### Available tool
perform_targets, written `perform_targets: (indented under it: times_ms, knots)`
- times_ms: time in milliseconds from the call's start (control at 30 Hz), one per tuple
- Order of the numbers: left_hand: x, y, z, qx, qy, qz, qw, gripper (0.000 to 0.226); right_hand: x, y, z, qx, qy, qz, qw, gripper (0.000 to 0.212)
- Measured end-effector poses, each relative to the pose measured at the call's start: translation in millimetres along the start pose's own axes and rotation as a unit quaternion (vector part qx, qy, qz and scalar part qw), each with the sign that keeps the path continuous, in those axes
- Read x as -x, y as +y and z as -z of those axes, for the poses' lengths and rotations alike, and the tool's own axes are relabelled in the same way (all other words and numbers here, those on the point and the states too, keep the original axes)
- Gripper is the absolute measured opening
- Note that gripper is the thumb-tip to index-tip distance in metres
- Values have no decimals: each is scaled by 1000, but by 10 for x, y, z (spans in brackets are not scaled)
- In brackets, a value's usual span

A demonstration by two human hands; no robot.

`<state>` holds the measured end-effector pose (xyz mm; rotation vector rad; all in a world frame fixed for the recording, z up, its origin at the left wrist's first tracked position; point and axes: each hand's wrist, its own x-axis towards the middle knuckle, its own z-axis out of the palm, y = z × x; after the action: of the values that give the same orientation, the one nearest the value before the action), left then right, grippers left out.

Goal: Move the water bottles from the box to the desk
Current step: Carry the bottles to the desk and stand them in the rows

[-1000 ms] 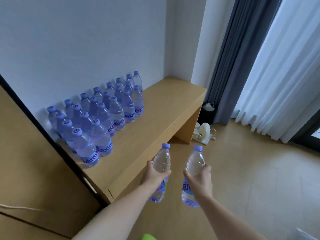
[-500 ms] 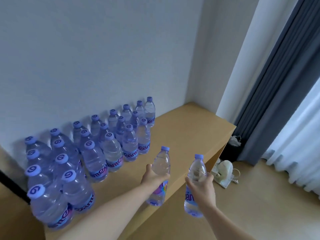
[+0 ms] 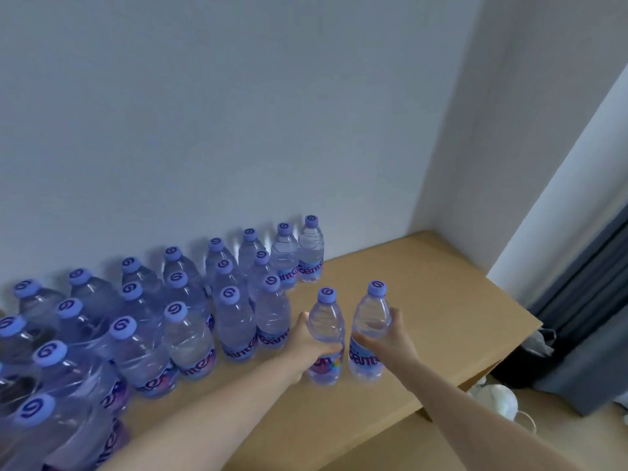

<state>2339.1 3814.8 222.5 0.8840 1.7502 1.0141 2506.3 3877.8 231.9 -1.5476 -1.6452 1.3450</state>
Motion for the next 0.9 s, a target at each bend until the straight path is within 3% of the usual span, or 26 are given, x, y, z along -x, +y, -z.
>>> perform_targets:
  times_ms: [300,433,500,667,800,900]
  knots:
    - [-467,221,-407,118,138,37,983,63,-1004,-150,243,45,-163,73,983,65]
    - [-534,278,-480,86,229,-2,969,53,-1258,-143,199,38,-226,99,968,53]
    - [-549,308,-493,54,255,-20,965,48,-1344,-158,142,30,-248,94,964,62]
    - [-658,366,-526,59,314,1,948,51,-1516,-217,-37,82,-229,92,966,62]
    - [-819,352,-551,90,393,20,915,27,-1661,-240,-152,81,-250,107,959,67]
    - [-913,285,-603,131,411,61,900,34,-1701,-214,-201,52,-244,101,963,73]
